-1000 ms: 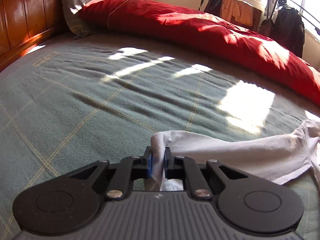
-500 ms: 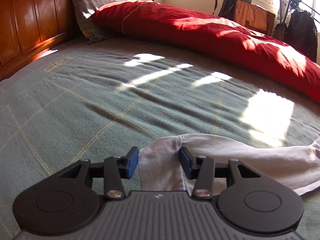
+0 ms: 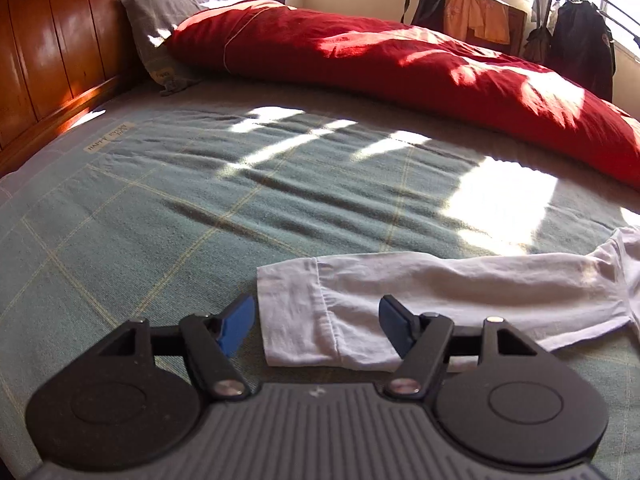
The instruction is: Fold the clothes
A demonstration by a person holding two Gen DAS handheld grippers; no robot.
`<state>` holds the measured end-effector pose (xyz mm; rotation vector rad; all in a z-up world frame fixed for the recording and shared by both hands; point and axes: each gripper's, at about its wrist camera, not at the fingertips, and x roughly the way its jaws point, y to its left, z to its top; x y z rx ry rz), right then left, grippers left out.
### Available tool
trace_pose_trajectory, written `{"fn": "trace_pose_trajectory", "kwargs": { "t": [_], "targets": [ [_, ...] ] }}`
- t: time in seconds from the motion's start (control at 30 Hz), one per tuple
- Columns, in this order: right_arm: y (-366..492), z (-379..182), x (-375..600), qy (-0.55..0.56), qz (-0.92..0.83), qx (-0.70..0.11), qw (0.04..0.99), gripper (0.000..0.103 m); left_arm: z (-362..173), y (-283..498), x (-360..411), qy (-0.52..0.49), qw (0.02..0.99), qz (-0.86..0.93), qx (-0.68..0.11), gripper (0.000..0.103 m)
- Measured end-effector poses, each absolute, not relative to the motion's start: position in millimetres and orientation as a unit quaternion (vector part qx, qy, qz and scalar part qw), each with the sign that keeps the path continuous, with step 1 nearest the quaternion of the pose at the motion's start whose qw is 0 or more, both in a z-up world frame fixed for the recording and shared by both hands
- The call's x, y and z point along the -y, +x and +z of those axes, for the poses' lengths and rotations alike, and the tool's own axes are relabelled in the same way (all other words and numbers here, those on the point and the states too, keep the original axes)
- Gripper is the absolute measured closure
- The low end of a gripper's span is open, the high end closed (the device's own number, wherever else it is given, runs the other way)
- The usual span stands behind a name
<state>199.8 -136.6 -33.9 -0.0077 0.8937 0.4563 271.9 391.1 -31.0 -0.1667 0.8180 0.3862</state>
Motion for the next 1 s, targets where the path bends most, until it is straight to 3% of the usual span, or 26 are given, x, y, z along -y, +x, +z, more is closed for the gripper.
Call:
{"fn": "trace_pose_trajectory", "kwargs": {
  "t": [0.57, 0.77, 0.87, 1.0],
  "targets": [
    [161.1, -58.7, 176.9, 0.020, 0.227, -0.438, 0.870, 0.009, -44.9, 247.7, -92.5, 0.024, 0.893, -0.155, -0.423, 0.033],
    [157.6, -74.5, 177.5, 0.014, 0.225, -0.440, 0.869, 0.007, -37.3, 233.6, -35.5, 0.059, 0.887, -0.212, -0.407, 0.033],
    [154.3, -81.2, 175.5, 0.008, 0.224, -0.436, 0.872, 0.000, -36.6, 230.8, -22.1, 0.073, 0.885, -0.225, -0.402, 0.033],
    [149.9, -90.1, 172.8, 0.000, 0.222, -0.430, 0.875, 0.000, -35.8, 229.0, -19.2, 0.062, 0.884, -0.228, -0.404, 0.033]
  ]
}}
